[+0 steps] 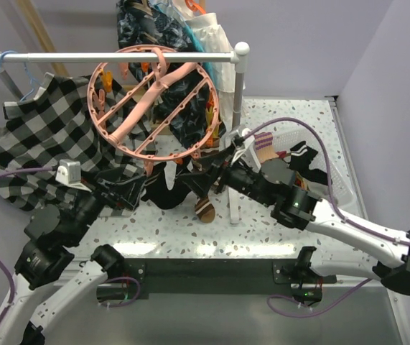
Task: Clip the socks to the hanger
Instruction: Reset both arms
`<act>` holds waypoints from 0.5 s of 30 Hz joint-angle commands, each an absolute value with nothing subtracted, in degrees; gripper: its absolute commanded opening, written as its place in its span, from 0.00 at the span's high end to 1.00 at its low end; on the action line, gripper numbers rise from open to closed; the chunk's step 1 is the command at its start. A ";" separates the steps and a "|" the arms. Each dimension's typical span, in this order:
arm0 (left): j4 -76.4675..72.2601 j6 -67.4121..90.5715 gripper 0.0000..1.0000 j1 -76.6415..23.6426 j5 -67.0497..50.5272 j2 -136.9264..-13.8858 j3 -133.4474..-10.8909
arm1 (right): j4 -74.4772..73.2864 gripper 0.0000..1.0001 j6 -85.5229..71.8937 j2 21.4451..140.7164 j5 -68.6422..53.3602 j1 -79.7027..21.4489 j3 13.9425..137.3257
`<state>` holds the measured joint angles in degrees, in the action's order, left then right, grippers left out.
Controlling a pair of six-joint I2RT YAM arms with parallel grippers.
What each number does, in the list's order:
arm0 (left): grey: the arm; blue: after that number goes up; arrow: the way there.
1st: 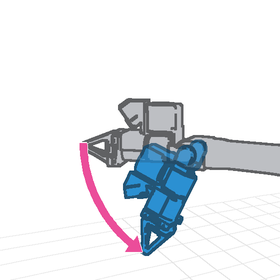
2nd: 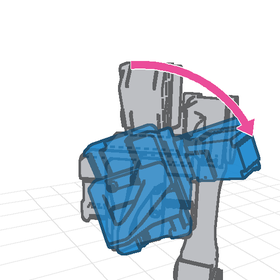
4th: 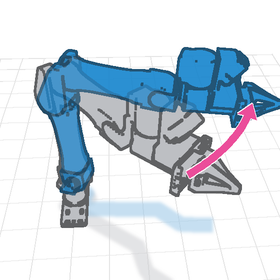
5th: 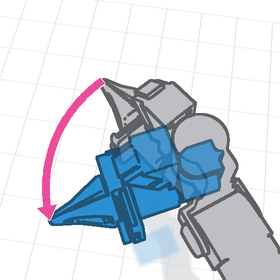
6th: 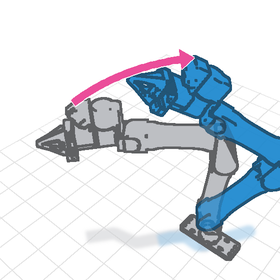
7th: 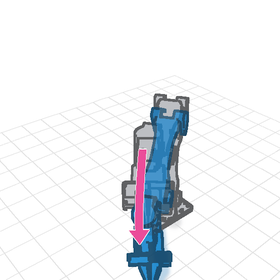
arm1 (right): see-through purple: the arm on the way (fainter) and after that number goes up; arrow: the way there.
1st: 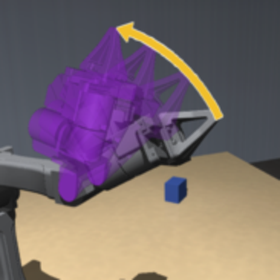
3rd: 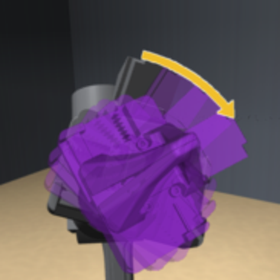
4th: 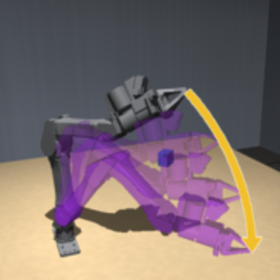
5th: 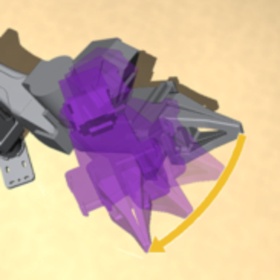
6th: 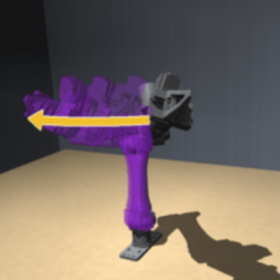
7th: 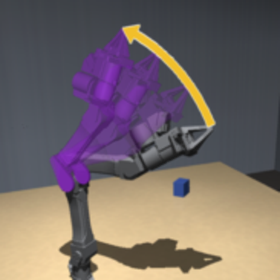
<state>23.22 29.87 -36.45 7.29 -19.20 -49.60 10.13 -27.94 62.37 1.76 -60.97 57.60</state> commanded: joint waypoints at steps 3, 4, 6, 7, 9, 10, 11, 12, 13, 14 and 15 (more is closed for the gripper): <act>36.20 26.99 0.00 -36.39 17.65 -11.97 -53.61 | -4.29 0.02 -12.32 51.43 17.09 -61.08 58.36; 36.82 26.55 0.00 -36.39 18.80 -10.91 -54.14 | -7.53 0.01 -9.87 50.02 19.66 -61.08 57.66; 38.58 26.19 0.00 -36.39 23.01 -7.76 -54.67 | -10.09 0.01 -7.92 45.02 27.46 -61.08 55.74; 39.02 25.50 0.00 -36.47 23.98 -6.69 -55.19 | -11.93 0.02 -6.17 42.91 30.29 -61.08 54.94; 39.90 24.00 0.00 -36.39 27.06 -3.80 -55.37 | -13.44 0.01 -3.62 37.37 34.43 -61.08 52.40; 40.25 24.08 0.00 -36.39 28.64 -2.74 -55.46 | -14.40 0.01 -2.82 35.70 38.80 -61.08 51.51; 40.51 24.08 0.00 -36.39 30.91 -1.85 -55.46 | -14.94 0.01 -2.29 34.03 40.85 -61.08 50.72; 40.52 23.65 0.00 -36.39 31.55 -0.37 -55.28 | -15.20 0.01 -1.59 30.45 43.22 -61.08 48.89; 40.60 23.47 0.00 -36.47 32.07 -0.35 -55.11 | -15.03 0.01 -0.97 28.76 46.81 -61.08 47.91; 40.69 23.38 0.00 -36.56 32.78 1.39 -55.02 | -14.77 0.01 -0.44 26.83 48.59 -61.08 47.03; 40.78 23.29 0.00 -36.48 32.96 2.19 -54.76 | -14.42 0.01 1.47 23.76 49.91 -61.08 45.37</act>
